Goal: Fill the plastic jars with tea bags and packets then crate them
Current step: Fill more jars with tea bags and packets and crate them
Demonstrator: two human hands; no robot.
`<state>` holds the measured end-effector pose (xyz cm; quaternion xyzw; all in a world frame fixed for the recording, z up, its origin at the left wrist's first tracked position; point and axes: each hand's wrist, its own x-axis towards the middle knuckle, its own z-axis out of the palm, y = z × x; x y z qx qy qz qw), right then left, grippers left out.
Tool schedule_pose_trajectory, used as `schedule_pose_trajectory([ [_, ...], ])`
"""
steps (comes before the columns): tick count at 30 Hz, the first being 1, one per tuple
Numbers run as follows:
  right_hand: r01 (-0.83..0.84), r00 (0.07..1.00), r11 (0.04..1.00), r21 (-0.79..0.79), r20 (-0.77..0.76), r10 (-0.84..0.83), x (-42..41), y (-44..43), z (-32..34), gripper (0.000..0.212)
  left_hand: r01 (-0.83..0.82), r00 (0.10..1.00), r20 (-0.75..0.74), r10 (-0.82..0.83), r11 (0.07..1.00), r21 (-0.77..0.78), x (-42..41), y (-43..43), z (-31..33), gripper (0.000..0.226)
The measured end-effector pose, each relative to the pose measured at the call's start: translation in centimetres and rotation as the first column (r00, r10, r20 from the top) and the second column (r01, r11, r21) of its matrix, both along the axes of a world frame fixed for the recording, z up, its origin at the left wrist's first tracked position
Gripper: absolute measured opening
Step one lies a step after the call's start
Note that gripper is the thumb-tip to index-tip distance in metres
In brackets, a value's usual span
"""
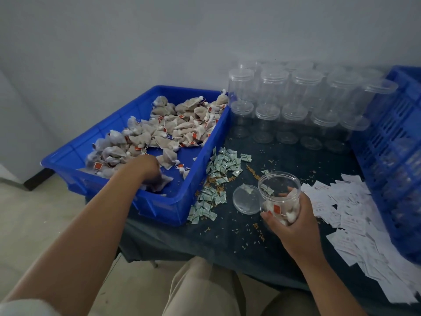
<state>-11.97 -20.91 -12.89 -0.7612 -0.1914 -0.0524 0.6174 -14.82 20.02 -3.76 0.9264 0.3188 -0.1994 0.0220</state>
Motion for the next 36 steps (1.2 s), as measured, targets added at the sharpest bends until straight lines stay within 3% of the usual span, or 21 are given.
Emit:
schedule_pose_trajectory([
  [2,-0.006,1.000,1.000,0.009,0.003,0.006,0.0,0.0,0.2,0.075,0.016,0.972,0.235,0.018,0.990,-0.139,0.1,-0.1,-0.2,0.016],
  [5,-0.007,1.000,1.000,0.019,0.002,0.007,0.1,0.1,0.2,0.074,0.069,0.840,0.528,0.122,0.942,-0.328,0.1,-0.6,0.2,0.022],
  [9,-0.015,1.000,1.000,-0.011,0.008,0.015,0.0,0.1,0.3,0.074,0.164,0.612,0.756,0.233,0.897,-0.410,0.0,-3.2,3.6,0.034],
  [11,-0.041,0.999,0.999,-0.023,0.009,0.041,0.0,0.2,0.2,0.072,0.280,0.553,0.811,0.192,0.873,-0.398,0.2,-5.9,6.0,0.042],
  [14,-0.063,0.998,0.998,-0.001,-0.005,0.063,0.1,0.2,0.0,0.076,0.455,0.575,0.818,0.038,0.815,-0.357,0.6,-11.4,8.9,0.043],
  [19,-0.030,0.999,0.999,-0.030,0.023,0.031,0.1,0.0,0.3,0.077,0.628,0.633,0.746,-0.206,0.700,-0.340,2.2,-19.5,8.1,0.023],
  [21,-0.014,0.999,0.999,-0.036,0.047,0.016,0.2,-0.1,0.3,0.074,0.657,0.635,0.736,-0.235,0.665,-0.355,2.6,-21.2,7.4,0.019],
  [24,-0.002,0.997,0.999,-0.050,0.077,0.006,0.3,-0.2,0.1,0.076,0.676,0.657,0.702,-0.275,0.627,-0.388,2.8,-22.0,7.3,0.033],
  [26,-0.007,0.997,0.999,-0.040,0.081,0.010,0.3,-0.2,-0.1,0.078,0.681,0.697,0.661,-0.279,0.545,-0.489,2.5,-21.9,7.4,0.040],
  [28,-0.002,0.997,0.999,-0.034,0.082,0.005,0.4,-0.2,-0.1,0.076,0.661,0.734,0.633,-0.248,0.476,-0.581,2.2,-21.6,7.6,0.033],
  [30,0.002,0.996,1.000,-0.026,0.085,0.000,0.4,-0.1,0.0,0.075,0.641,0.734,0.652,-0.190,0.511,-0.573,2.3,-20.8,8.0,0.025],
  [33,-0.021,0.997,1.000,-0.011,0.075,0.021,0.3,-0.1,0.1,0.075,0.593,0.621,0.779,-0.079,0.698,-0.402,3.2,-17.7,8.5,0.017],
  [36,-0.029,0.997,1.000,-0.008,0.069,0.030,0.2,0.0,0.1,0.077,0.432,0.536,0.842,0.056,0.839,-0.331,4.4,-11.9,8.1,0.012],
])
